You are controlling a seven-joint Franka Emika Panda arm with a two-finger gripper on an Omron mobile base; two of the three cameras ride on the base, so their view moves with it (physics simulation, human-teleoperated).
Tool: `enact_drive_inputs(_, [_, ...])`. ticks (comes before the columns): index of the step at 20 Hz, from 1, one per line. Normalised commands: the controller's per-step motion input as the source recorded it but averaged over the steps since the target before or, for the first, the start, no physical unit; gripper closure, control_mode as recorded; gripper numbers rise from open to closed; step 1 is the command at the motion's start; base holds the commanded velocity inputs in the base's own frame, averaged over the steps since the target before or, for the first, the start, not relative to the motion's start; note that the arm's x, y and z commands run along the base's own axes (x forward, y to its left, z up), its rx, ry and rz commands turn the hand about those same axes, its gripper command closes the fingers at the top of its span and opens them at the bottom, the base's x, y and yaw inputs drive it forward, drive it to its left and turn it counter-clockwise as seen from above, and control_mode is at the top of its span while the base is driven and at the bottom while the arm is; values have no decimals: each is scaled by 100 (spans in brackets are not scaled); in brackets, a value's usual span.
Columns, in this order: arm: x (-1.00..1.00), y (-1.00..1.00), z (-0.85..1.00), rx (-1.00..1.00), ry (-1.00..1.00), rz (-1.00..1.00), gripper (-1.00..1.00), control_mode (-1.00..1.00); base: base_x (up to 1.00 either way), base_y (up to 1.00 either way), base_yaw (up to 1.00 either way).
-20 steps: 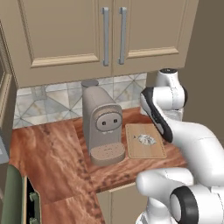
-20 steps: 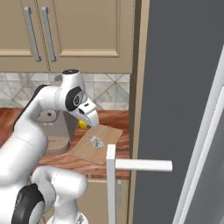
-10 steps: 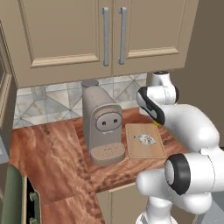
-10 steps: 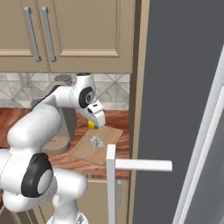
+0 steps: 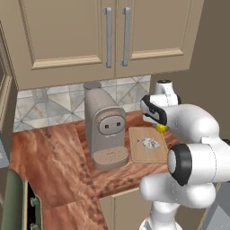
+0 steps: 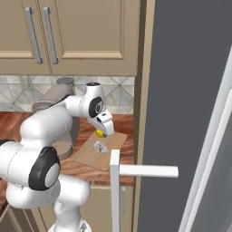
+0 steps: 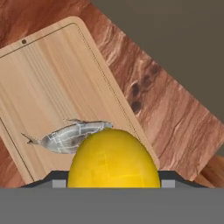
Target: Retrieve a lemon from the fridge and place it on the cutting board with the fish.
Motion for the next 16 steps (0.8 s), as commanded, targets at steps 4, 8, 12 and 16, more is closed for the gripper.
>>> enact_drive_inputs(4, [37, 0, -16, 0, 0, 2, 100, -100, 0, 0, 0])
enact_drive_inputs(8, [35, 0, -16, 0, 0, 2, 100, -100, 0, 0, 0])
enact_drive_inputs(12, [34, 2, -27, 0, -5, 6, 100, -100, 0, 0, 0])
enact_drive_inputs(16, [21, 2, -28, 0, -4, 5, 100, -100, 0, 0, 0])
